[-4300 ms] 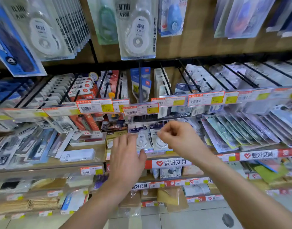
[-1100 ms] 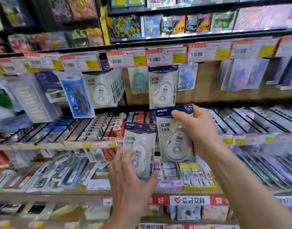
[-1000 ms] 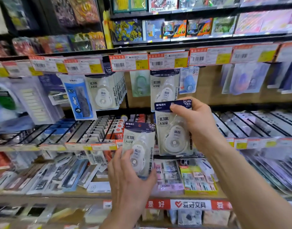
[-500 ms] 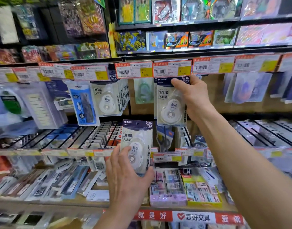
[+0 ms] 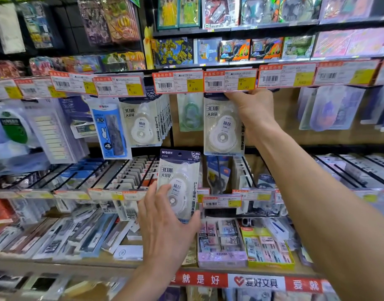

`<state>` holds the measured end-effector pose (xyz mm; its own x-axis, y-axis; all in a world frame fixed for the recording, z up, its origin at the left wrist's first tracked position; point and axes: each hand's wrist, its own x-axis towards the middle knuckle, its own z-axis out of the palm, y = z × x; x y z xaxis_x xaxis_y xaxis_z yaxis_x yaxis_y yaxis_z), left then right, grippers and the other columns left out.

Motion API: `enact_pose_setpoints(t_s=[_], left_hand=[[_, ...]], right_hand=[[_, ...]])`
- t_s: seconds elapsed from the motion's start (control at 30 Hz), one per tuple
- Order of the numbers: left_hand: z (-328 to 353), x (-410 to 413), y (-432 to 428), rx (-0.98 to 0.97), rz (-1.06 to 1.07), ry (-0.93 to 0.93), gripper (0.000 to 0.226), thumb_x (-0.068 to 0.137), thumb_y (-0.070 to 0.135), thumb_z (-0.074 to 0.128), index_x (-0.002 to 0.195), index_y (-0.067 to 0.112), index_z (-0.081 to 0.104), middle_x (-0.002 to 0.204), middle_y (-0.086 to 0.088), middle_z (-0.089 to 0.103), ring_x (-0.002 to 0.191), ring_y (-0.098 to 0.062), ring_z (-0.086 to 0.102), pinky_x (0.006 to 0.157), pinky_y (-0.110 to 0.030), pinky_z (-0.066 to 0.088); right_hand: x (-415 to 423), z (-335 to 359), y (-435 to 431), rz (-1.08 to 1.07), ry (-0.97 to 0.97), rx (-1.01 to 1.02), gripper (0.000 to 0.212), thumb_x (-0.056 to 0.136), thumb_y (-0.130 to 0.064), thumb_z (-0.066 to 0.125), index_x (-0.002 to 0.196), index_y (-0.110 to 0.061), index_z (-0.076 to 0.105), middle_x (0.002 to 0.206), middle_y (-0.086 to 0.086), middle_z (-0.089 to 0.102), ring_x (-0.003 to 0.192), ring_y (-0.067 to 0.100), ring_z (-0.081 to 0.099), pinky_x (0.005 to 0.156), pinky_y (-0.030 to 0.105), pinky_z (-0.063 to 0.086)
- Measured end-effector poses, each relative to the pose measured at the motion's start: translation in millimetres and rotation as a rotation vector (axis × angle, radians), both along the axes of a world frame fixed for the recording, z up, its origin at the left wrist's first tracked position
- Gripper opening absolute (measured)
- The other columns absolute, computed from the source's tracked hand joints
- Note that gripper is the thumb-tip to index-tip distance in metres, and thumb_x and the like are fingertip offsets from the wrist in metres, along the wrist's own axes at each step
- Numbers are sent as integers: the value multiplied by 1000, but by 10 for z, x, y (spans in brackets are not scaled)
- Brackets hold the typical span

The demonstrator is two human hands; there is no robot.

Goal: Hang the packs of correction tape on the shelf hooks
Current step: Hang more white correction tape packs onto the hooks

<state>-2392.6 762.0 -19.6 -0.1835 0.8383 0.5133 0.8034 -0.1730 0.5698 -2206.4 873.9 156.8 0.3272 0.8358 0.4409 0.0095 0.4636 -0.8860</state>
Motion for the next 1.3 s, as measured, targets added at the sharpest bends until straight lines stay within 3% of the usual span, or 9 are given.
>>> enact_pose_setpoints(t_s=[0.17,0.37,0.57,0.73,0.87,0.93,1.07,1.2,1.3], left_hand=[[-10,-17,-12,34,1,-10,80,73,56,71,133,36,22,150,4,22,138,-14,15,119,-44,22],[-56,-39,-22,60,3,-6,80,73,55,72,132,36,22,150,3,21,137,-12,14,118,-42,22],[-69,-58,1,75,-3,14,80,72,57,70,132,35,22,150,1,23,139,-14,14,114,-34,12],[-1,-81,48,131,33,26,80,71,54,74,132,29,27,148,-3,29,137,-21,21,114,-43,24],[132,-132,143,194,56,9,80,72,52,76,133,26,30,144,-4,34,135,-23,27,114,-45,28],[195,-152,208,205,82,5,80,72,53,75,133,28,29,145,-4,35,136,-22,27,115,-45,28],[249,-145,301,210,108,-17,83,71,52,77,133,29,28,148,-3,33,137,-24,28,114,-42,26],[192,-151,322,262,98,10,84,70,49,80,133,26,29,148,-8,35,139,-25,28,115,-39,21],[161,-180,309,276,111,6,84,70,49,79,134,25,30,148,-7,34,139,-21,23,114,-40,24]], right_hand=[[27,-43,-5,-12,-54,28,10,87,-20,80,83,-24,71,76,-17,76,75,-2,73,76,19,58],[72,-109,63,-37,-108,16,8,95,-18,69,89,-23,72,96,-4,79,96,17,75,95,42,59],[30,-113,168,-224,-146,28,23,85,-29,75,104,-22,63,102,-2,69,97,15,68,90,35,58],[48,-150,174,-282,-166,16,31,88,-32,75,100,-19,49,86,-8,49,80,10,54,71,23,44],[84,-270,11,-362,-130,53,39,88,-41,73,114,-21,52,107,0,58,89,8,56,82,24,47],[-10,-442,-209,-424,-126,135,29,91,-36,69,113,-20,55,108,4,59,85,7,53,82,27,48],[-513,-766,-604,-204,-218,231,8,96,-18,67,102,-19,63,84,-4,63,70,1,53,67,16,45],[-909,-745,-487,167,-331,-3,34,94,-36,69,126,-25,61,96,-13,65,84,-4,59,71,10,45],[-1049,-669,-293,263,-255,-51,22,94,-35,71,114,-26,71,90,-11,70,75,-1,60,70,17,43]])
